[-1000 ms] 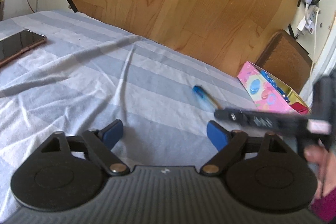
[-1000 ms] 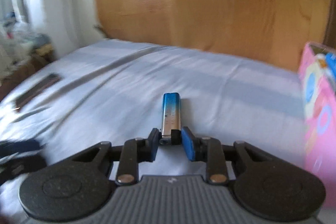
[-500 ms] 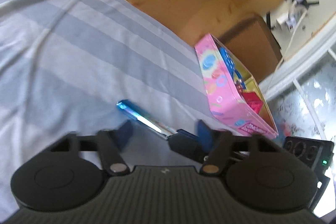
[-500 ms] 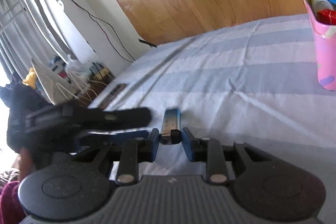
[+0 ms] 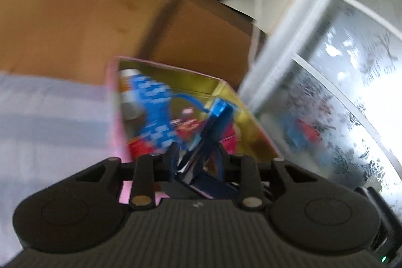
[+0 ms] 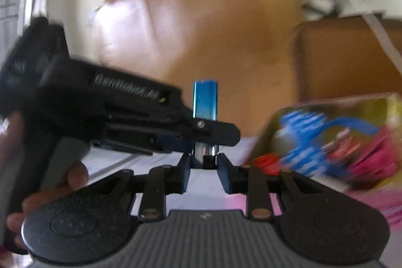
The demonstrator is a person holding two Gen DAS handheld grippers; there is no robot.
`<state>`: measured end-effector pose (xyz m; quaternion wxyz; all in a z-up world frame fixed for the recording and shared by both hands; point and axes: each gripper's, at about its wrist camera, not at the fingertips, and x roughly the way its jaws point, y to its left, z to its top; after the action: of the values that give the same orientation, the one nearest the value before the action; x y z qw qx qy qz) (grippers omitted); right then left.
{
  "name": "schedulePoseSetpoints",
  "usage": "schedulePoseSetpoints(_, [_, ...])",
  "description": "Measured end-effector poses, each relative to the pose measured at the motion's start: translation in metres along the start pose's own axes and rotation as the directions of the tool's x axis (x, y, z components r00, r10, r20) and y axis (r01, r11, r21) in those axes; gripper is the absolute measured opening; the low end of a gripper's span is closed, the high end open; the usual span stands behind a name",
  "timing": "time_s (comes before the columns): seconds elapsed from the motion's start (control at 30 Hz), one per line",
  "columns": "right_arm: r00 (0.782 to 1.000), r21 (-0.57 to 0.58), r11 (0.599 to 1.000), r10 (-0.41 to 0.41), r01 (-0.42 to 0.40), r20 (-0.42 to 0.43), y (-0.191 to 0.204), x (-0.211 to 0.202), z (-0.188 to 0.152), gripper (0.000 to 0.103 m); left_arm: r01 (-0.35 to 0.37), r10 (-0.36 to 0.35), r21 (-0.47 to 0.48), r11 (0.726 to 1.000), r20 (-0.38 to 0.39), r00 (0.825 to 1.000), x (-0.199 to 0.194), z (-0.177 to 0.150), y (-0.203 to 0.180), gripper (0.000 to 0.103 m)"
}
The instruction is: Organize rigid objects
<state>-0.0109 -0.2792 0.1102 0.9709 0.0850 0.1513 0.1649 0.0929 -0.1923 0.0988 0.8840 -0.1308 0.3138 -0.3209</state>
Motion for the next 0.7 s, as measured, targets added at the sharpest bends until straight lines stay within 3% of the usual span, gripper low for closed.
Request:
schedulePoseSetpoints(0.03, [0.999, 0.005, 0.999, -0.047, 0.047, 0.023, -0.012, 0.003, 0.001, 0.024, -0.001, 0.001, 0.030, 1.000, -0.006, 1.000, 0.015, 0.004, -0.009, 0.043])
schedulePoseSetpoints(0.1, [0.987, 0.021, 0.989, -0.146, 0.145, 0.072, -0.030, 0.011, -0.002, 0.026, -0.049, 0.049, 0.076, 0.996, 0.000, 0.999, 0.035, 0.008, -0.021, 0.061])
schedulePoseSetpoints(0.17, [0.967, 0.026, 0.967, -0.255, 0.254, 0.018, -0.046, 0.026, -0.004, 0.033, -0.077, 0.075, 0.075, 0.994, 0.031, 0.997, 0.040, 0.009, -0.022, 0.061])
schedulePoseSetpoints(0.23, [0.972, 0.062, 0.971, -0.234, 0.231, 0.039, -0.056, 0.027, -0.001, 0.033, -0.066, 0.062, 0.054, 0.996, 0.079, 0.995, 0.027, 0.005, -0.013, 0.061])
schedulePoseSetpoints(0.43, [0.966, 0.041, 0.967, -0.253, 0.251, 0.058, -0.053, 0.033, 0.001, 0.033, -0.190, 0.177, 0.053, 0.980, 0.198, 0.964, -0.063, -0.027, 0.015, 0.062])
schedulePoseSetpoints(0.57, [0.947, 0.011, 0.959, -0.283, 0.285, 0.151, -0.045, 0.010, -0.004, 0.033, -0.332, 0.320, 0.020, 0.943, 0.214, 0.923, -0.140, -0.084, 0.049, 0.062])
schedulePoseSetpoints(0.63, [0.934, -0.003, 0.954, -0.293, 0.300, 0.205, -0.033, 0.000, -0.006, 0.033, -0.414, 0.410, -0.027, 0.910, 0.217, 0.886, -0.182, -0.116, 0.069, 0.062])
schedulePoseSetpoints(0.7, [0.941, -0.017, 0.964, -0.256, 0.266, 0.222, -0.013, -0.007, -0.002, 0.033, -0.477, 0.485, -0.090, 0.874, 0.205, 0.850, -0.218, -0.142, 0.087, 0.062])
